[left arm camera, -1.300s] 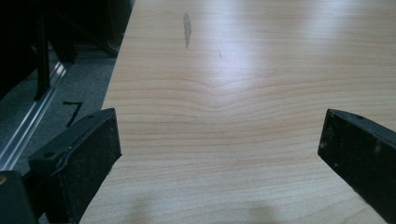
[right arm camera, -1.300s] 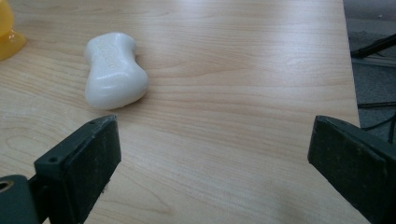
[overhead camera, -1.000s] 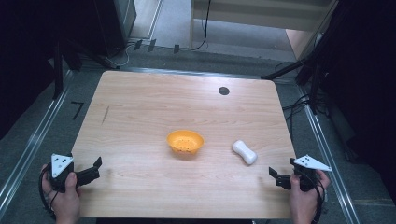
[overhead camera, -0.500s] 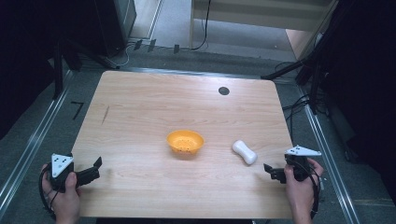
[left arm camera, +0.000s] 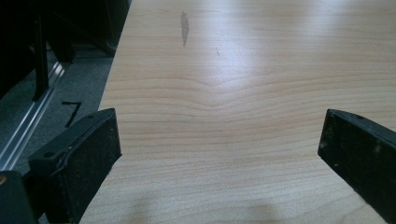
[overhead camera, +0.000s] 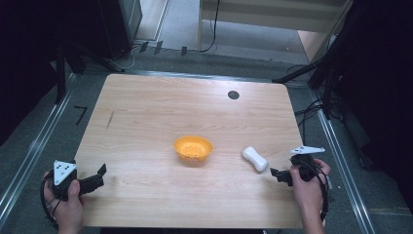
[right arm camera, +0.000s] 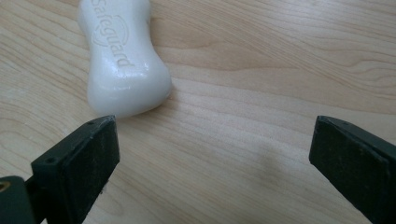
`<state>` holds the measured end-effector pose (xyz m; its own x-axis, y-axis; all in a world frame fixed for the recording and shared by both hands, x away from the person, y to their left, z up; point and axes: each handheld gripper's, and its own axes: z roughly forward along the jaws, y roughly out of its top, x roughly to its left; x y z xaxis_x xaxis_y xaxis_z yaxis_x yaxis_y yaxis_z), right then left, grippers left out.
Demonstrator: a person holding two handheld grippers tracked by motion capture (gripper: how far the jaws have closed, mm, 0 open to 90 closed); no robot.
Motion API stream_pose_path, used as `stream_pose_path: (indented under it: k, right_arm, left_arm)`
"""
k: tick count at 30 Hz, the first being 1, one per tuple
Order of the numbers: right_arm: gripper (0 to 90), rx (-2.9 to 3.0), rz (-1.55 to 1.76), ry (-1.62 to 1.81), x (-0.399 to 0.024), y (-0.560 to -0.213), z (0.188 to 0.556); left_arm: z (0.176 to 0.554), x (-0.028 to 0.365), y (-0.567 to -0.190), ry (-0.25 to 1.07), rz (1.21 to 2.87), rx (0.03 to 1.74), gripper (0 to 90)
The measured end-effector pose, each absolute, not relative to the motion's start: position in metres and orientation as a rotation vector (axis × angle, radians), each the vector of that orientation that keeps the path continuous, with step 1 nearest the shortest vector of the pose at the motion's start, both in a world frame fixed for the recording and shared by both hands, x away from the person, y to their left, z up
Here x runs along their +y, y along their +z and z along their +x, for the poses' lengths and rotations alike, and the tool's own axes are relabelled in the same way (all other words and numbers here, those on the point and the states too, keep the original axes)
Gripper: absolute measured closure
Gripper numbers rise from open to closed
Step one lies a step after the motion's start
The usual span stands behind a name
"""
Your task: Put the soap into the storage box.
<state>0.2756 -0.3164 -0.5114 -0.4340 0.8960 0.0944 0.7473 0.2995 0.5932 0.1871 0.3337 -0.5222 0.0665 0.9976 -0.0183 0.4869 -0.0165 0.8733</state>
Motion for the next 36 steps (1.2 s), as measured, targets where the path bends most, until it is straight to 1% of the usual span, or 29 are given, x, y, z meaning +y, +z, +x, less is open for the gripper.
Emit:
stream_pose_path:
  k: [13,30,31,33,36]
  right_arm:
    - [2.5,2.355,1.499,0.812,-0.303,-0.511,0.288]
    - [7.6,2.39,1.475,0.803,-0.281,-0.502,0.304]
    - [10.7,2.404,1.462,0.803,-0.278,-0.501,0.306]
    - [13.4,2.411,1.455,0.804,-0.276,-0.5,0.308]
    - [15.0,2.427,1.441,0.815,-0.273,-0.5,0.309]
  left_arm:
    - [0.187,0.334,-0.522,0.868,1.592,1.52,0.0]
    - [0.187,0.335,-0.522,0.859,1.594,1.521,0.0]
    - [0.187,0.335,-0.522,0.856,1.595,1.52,0.0]
    - [0.187,0.335,-0.522,0.858,1.595,1.522,0.0]
    - [0.187,0.335,-0.522,0.858,1.595,1.521,0.0]
